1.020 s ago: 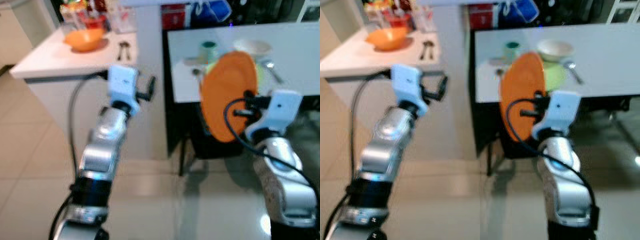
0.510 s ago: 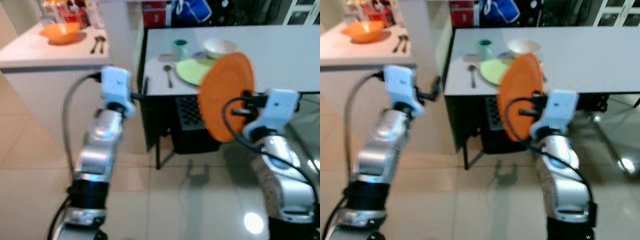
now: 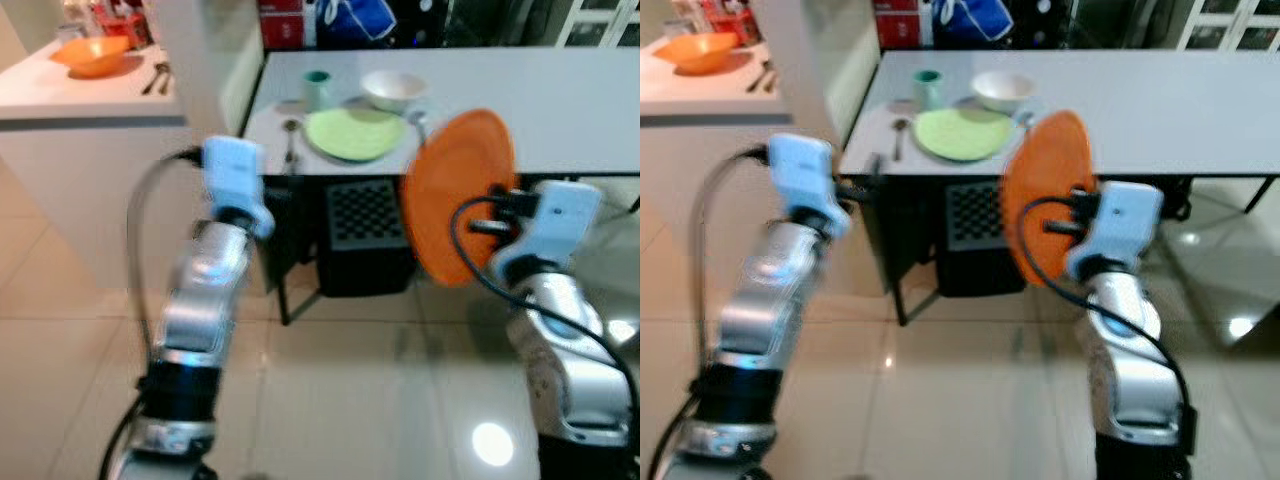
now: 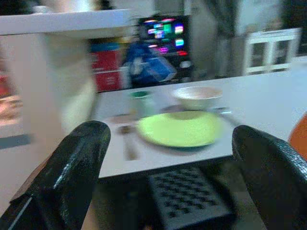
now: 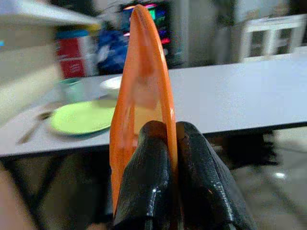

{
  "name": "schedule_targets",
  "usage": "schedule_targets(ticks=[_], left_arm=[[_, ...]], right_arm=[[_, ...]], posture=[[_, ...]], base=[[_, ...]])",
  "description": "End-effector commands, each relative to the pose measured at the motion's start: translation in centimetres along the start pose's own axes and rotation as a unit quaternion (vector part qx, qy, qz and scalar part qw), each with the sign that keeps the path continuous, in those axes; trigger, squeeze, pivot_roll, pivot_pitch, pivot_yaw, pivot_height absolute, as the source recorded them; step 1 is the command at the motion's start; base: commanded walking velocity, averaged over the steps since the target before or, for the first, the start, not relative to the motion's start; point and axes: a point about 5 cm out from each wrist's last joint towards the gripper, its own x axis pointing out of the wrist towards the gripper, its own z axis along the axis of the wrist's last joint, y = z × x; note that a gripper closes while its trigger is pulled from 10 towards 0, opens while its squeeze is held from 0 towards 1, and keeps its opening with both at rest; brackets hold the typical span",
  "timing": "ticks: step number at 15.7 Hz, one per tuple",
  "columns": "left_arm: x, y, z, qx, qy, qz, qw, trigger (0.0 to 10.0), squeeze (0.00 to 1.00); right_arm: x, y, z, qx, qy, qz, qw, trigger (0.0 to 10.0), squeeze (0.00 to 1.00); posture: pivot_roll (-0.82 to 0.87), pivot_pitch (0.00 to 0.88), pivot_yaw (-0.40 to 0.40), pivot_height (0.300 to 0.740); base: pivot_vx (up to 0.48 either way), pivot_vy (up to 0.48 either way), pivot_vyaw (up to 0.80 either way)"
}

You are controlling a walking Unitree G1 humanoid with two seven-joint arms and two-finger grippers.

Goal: Setting the table

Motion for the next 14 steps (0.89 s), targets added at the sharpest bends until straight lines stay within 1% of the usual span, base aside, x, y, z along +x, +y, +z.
schedule_targets(ticks=[1,6,9,11,12,13,14], left_arm=[[0.0,0.9,0.3,0.005,-0.001,0.013,1.000,10.0,0.00],[0.1,0.9,0.4,0.009,-0.003,0.011,1.000,10.0,0.00],[0.2,0.8,0.5,0.021,-0.006,0.012,1.000,10.0,0.00],[0.4,0.9,0.3,0.012,0.008,0.021,1.000,10.0,0.00],[0.5,0.9,0.7,0.015,-0.006,0.019,1.000,10.0,0.00],[0.5,0.9,0.7,0.015,-0.006,0.015,1.000,10.0,0.00],[0.6,0.8,0.6,0.026,-0.005,0.007,1.000,10.0,0.00]], right_arm=[[0.1,0.4,1.2,0.005,-0.030,0.005,1.000,10.0,0.00],[0.1,0.3,1.2,0.005,-0.028,0.001,1.000,10.0,0.00],[0.1,0.0,1.2,0.008,-0.026,-0.009,1.000,10.0,0.00],[0.2,-0.4,1.1,0.013,-0.024,-0.024,0.999,10.0,0.00],[0.3,-0.7,1.2,0.014,-0.023,-0.034,0.999,10.0,0.00],[0.3,-0.8,1.2,0.015,-0.024,-0.036,0.999,10.0,0.00],[0.4,-0.8,1.3,0.017,-0.025,-0.038,0.999,10.0,0.00]], posture=[[-0.05,0.000,0.059,0.740],[-0.06,0.000,0.061,0.740],[-0.06,0.000,0.063,0.740],[-0.06,0.000,0.065,0.740],[-0.06,0.000,0.065,0.740],[-0.06,0.000,0.066,0.740],[-0.06,0.000,0.068,0.740]], base=[[0.000,-0.469,0.00],[0.000,-0.471,0.00],[0.000,-0.455,0.00],[0.000,0.000,0.00],[0.000,0.000,0.00],[0.000,0.000,0.00],[0.000,0.000,0.00]])
